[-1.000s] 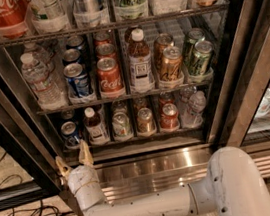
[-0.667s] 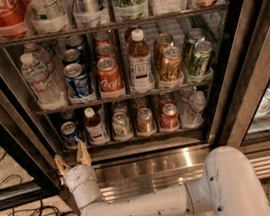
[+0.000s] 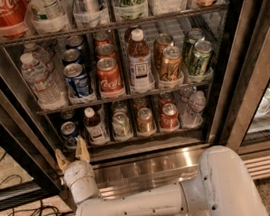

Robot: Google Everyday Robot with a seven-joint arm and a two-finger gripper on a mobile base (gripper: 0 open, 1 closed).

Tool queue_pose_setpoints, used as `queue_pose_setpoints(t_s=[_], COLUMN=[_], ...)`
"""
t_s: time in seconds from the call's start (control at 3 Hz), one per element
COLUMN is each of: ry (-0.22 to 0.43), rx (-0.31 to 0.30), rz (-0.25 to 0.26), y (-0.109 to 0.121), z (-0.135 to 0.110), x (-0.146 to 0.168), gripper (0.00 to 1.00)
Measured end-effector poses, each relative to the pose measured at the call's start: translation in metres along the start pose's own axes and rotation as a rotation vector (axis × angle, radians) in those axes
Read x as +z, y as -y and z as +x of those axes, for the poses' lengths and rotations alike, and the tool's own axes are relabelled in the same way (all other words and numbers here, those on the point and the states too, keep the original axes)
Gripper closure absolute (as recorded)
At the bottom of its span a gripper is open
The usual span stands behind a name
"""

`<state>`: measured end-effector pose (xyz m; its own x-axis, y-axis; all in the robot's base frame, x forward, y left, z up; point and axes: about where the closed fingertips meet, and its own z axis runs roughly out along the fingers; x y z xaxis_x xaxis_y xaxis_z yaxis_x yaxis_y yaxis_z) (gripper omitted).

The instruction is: Pick pepsi can from bottom shelf of fridge

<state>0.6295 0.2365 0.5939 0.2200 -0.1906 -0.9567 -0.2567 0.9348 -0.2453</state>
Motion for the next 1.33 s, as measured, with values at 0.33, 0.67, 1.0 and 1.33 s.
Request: queue_pose_setpoints(t_s=[0.33,0.67,1.0,1.33], ry=[0.012,0.019,0.024,0.032], rx=[-0.013,-0.021,-0.028,-0.036], rz=[0.025,0.046,0.060,0.077], y=[0.006,0.011,0.015,0.020], z=[-0.001,-0.002,-0.001,0.000], x=[0.005,0.007,0.013,0.020], gripper=[0.36,0.34,0.34,0.34])
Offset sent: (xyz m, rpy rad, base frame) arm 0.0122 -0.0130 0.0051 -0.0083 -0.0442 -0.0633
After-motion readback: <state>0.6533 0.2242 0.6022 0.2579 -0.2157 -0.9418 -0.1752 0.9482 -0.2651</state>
